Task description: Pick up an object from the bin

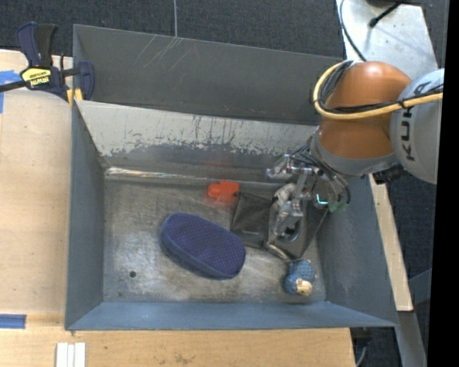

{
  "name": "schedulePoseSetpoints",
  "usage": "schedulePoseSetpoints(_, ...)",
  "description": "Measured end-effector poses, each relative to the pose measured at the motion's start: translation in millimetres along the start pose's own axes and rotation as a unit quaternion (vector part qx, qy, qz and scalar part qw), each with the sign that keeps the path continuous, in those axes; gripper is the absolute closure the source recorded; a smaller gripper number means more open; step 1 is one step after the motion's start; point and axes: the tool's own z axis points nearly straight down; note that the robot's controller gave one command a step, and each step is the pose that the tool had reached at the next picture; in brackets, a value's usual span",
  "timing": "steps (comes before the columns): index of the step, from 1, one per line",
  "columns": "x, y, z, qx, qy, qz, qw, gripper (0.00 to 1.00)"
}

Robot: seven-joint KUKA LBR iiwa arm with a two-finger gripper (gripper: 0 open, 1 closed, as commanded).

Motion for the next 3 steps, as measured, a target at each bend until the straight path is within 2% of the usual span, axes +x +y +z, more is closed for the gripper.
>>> schedulePoseSetpoints(1,36.8,26.3,79.6,0.000,-0.0087,0.059,0.9982,0.00)
schedulePoseSetpoints(2,31.0,25.4,74.4,0.000,-0.0188,0.059,0.9981,1.00)
schedulePoseSetpoints(3,24.9,6.7,-54.5,0.000,-0.0088,0.051,0.9987,1.00)
